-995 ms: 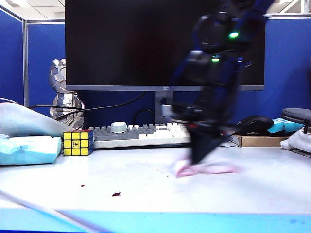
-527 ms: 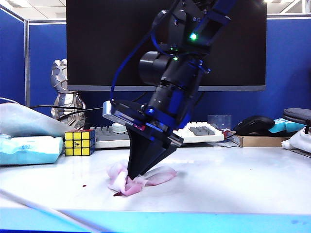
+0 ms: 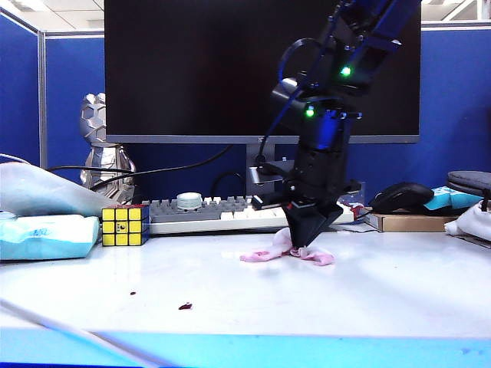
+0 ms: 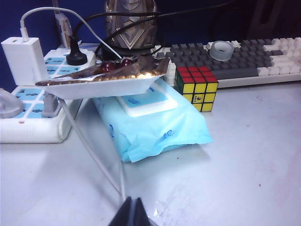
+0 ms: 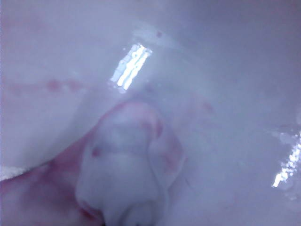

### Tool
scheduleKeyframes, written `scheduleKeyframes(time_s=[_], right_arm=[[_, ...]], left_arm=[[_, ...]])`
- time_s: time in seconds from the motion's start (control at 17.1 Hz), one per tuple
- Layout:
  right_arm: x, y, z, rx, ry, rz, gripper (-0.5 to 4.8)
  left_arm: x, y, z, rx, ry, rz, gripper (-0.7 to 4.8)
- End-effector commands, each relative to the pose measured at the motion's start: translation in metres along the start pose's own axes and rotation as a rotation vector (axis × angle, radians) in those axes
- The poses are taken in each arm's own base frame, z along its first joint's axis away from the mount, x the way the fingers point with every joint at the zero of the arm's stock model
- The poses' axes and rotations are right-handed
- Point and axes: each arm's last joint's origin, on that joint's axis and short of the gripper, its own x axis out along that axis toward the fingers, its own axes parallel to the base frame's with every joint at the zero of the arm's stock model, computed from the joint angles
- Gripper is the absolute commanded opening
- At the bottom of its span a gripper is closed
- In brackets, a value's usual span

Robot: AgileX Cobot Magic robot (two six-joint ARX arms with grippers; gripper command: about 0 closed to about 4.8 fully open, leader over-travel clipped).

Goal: Use the wet wipes on the table to wipe the cherry juice off the table, then put the wipes back on the table.

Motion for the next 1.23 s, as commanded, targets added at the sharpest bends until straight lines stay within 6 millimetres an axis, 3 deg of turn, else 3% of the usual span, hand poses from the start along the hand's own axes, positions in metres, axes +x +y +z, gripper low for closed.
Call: scheduleKeyframes(time_s=[0.06,0.18,0.29,0.41,0.59,0.88,1.0,1.23], right_arm=[[0.004,0.023,-0.017,-0.056,0.133,0.372,-0.05],[-0.001,0.049,-0.023,-0.11,0.179,0.565,-0.05],[-0.008,0.072,-0.035,-0.17,0.302,0.602,-0.05],[-0.013,0.082,-0.045,-0.197,0.408,0.562,-0.05],[-0.014,0.068,-0.055,-0.256,0.536,0.255,-0.05],[-0.002,0.022,-0.042,-0.119,0.418,-0.038,-0.05],[-0.003,0.021,-0.043,-0.108,0.435,0.007,-0.05],[-0.009,0.047,-0.048,-0.08,0.483,0.412,-0.05]], left_arm=[[0.0,0.0,-0.001,0.002,0.012,0.001,0.04],[0.0,0.0,-0.001,0.002,0.012,0.001,0.04],[0.0,0.0,-0.001,0.002,0.012,0.001,0.04],[0.0,0.0,-0.001,0.002,0.012,0.001,0.04],[0.0,0.0,-0.001,0.002,0.012,0.001,0.04],[0.0,0.0,-0.001,0.002,0.012,0.001,0.04],[0.0,0.0,-0.001,0.002,0.012,0.001,0.04],[0.0,0.0,-0.001,0.002,0.012,0.0,0.04]])
